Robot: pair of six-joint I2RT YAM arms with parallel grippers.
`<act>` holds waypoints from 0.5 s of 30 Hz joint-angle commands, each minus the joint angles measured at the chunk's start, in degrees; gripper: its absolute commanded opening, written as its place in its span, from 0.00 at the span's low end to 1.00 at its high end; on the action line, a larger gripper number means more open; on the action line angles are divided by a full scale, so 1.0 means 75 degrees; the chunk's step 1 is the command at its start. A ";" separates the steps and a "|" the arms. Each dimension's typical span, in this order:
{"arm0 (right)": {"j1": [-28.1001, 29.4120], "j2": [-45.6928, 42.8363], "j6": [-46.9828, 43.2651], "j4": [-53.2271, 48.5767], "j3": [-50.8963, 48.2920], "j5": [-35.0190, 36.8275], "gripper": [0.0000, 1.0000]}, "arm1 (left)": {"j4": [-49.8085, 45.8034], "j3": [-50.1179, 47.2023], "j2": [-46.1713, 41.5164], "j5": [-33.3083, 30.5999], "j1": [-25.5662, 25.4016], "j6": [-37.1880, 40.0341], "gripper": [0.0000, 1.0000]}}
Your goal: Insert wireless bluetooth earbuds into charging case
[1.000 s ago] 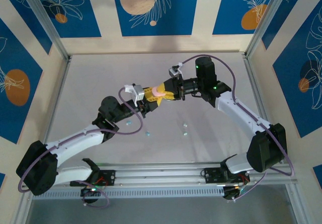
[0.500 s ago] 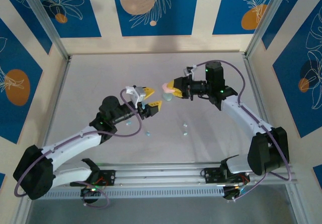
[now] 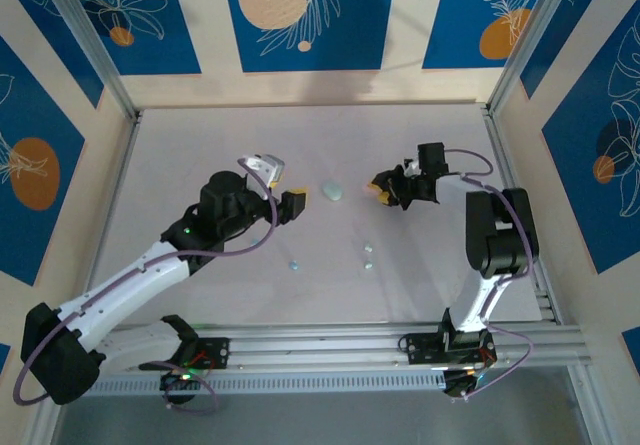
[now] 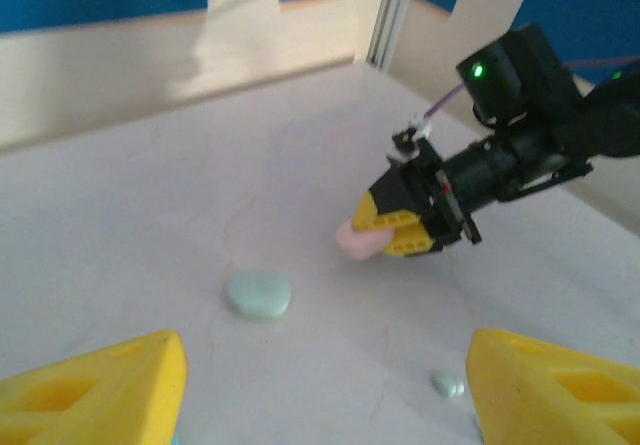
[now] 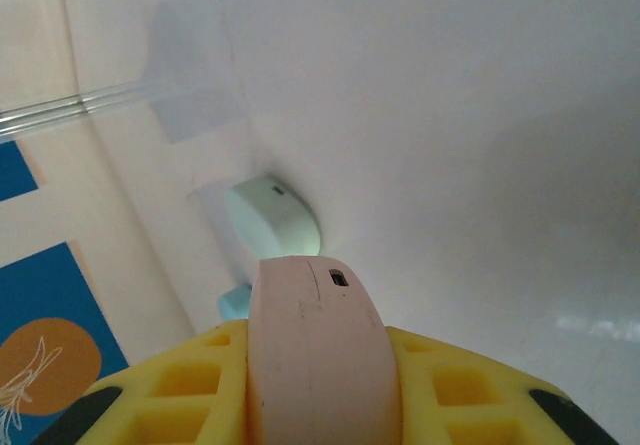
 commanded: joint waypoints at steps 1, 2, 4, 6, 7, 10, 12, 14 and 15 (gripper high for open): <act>-0.0002 0.0328 -0.0184 0.0194 0.0533 0.0112 0.24 | -0.0962 0.0162 0.0180 -0.0264 0.0175 -0.0382 0.74; -0.0004 0.0542 -0.0170 0.0197 0.0688 0.0100 0.24 | -0.1227 0.0294 0.0302 -0.0264 0.0236 -0.0435 0.74; 0.0003 0.0858 -0.0175 0.0092 0.0917 0.0165 0.24 | -0.1593 0.0480 0.0474 -0.0287 0.0299 -0.0495 0.74; 0.0005 0.1127 -0.0177 0.0030 0.1083 0.0275 0.24 | -0.1693 0.0539 0.0539 -0.0211 0.0345 -0.0507 0.74; 0.0008 0.1221 -0.0182 0.0007 0.1139 0.0312 0.24 | -0.1639 0.0517 0.0513 -0.0137 0.0338 -0.0499 0.74; 0.0002 0.1525 -0.0211 -0.0156 0.1334 0.0304 0.25 | -0.1414 0.0378 0.0407 -0.0034 0.0351 -0.0462 0.75; 0.0040 0.1633 -0.0318 -0.0308 0.1425 0.0266 0.26 | -0.1435 0.0370 0.0365 -0.0041 0.0386 -0.0432 0.76; 0.0058 0.1605 -0.0420 -0.0493 0.1426 0.0432 0.29 | -0.1460 0.0381 0.0365 -0.0009 0.0402 -0.0419 0.76; 0.0066 0.1580 -0.0474 -0.0647 0.1437 0.0522 0.33 | -0.1454 0.0373 0.0363 0.0016 0.0396 -0.0419 0.76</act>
